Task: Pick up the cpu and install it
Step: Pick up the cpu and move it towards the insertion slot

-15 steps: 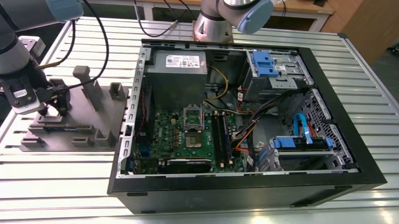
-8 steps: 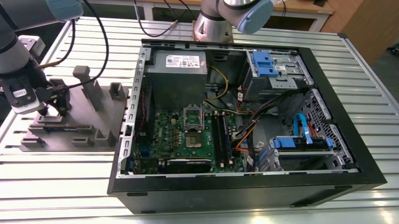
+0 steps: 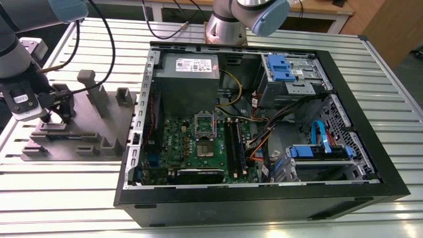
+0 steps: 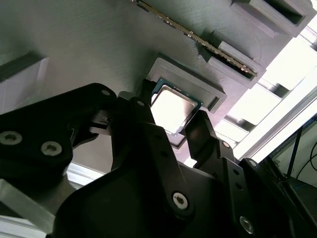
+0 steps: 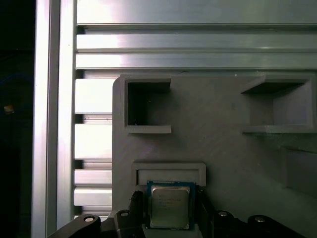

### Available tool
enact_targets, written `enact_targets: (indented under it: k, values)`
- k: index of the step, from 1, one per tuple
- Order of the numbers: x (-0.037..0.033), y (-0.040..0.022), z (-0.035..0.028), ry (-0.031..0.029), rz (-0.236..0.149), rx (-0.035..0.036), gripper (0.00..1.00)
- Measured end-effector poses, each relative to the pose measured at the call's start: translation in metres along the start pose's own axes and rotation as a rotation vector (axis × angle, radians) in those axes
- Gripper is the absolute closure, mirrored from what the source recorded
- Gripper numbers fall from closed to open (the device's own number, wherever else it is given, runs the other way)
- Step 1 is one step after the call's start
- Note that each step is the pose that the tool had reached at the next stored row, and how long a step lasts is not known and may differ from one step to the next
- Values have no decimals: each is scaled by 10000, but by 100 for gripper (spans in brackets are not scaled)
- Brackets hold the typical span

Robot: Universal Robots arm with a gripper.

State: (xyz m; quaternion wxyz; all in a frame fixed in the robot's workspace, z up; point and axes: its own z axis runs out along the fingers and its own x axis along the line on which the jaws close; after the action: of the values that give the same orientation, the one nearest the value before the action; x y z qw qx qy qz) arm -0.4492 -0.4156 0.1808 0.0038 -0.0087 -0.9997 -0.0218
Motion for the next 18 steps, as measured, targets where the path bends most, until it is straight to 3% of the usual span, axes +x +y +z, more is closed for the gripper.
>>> enact_targets:
  k: [5,6,18]
  values:
    - [0,0,0,1,1,1,47]
    - [-1,0,0,1,1,0,53]
    - [-2,2,-45,2,1,-1,53]
